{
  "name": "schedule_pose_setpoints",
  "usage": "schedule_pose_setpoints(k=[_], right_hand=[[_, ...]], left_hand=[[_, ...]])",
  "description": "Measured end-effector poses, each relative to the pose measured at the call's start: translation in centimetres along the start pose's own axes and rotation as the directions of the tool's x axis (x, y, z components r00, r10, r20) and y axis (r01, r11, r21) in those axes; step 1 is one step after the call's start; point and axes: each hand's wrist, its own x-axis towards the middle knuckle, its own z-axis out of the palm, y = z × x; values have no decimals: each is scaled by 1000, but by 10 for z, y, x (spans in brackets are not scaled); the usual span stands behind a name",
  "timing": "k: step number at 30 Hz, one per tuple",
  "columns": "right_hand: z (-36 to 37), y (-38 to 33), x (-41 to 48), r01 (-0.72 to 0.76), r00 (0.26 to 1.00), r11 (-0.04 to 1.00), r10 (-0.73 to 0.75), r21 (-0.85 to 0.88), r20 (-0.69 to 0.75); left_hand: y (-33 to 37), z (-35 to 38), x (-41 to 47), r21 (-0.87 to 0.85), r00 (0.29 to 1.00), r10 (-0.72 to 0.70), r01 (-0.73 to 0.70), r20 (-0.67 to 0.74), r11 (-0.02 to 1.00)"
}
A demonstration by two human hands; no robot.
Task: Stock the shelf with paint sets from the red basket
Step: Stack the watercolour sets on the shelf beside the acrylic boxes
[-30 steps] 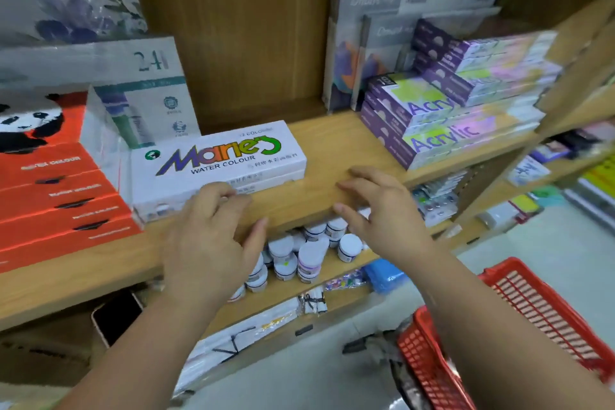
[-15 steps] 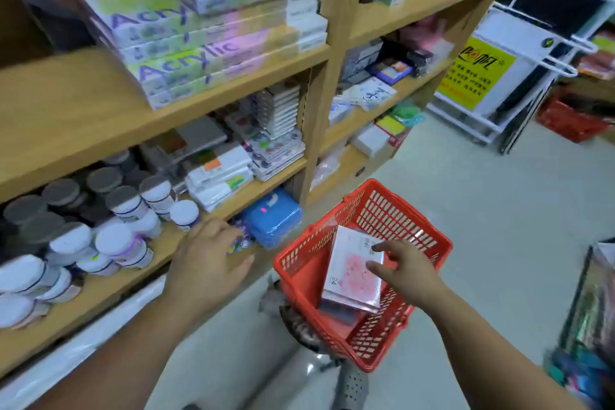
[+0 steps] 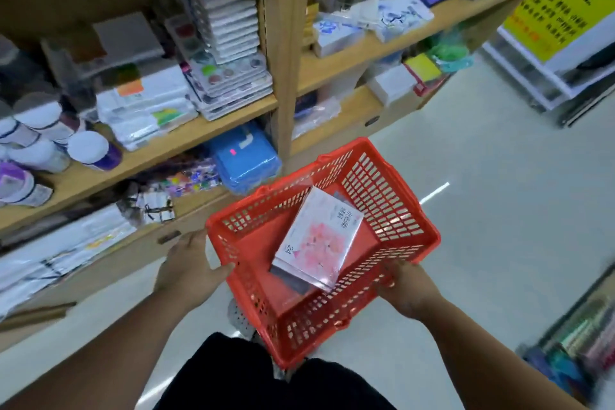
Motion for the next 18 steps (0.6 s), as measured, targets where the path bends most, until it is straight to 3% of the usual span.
schedule_pose_setpoints(k=[4,11,13,18], right_hand=[[22,33,23,-11,1000,1000,11,-14,3],[-28,-10,62,-62,993,998,63,-18,99],[-32,-16,88,-67,986,998,66,0,155],[-25,-29,164,88,975,993,-71,-75,209]], left_hand=[[8,18,1,-95,995,-83,88,55,992],[37,52,1,-355,964,-267,245,-15,902],[45,61,4,-410,941,-337,296,-31,863],[59,79,6,-515,824,-541,394,-170,761]])
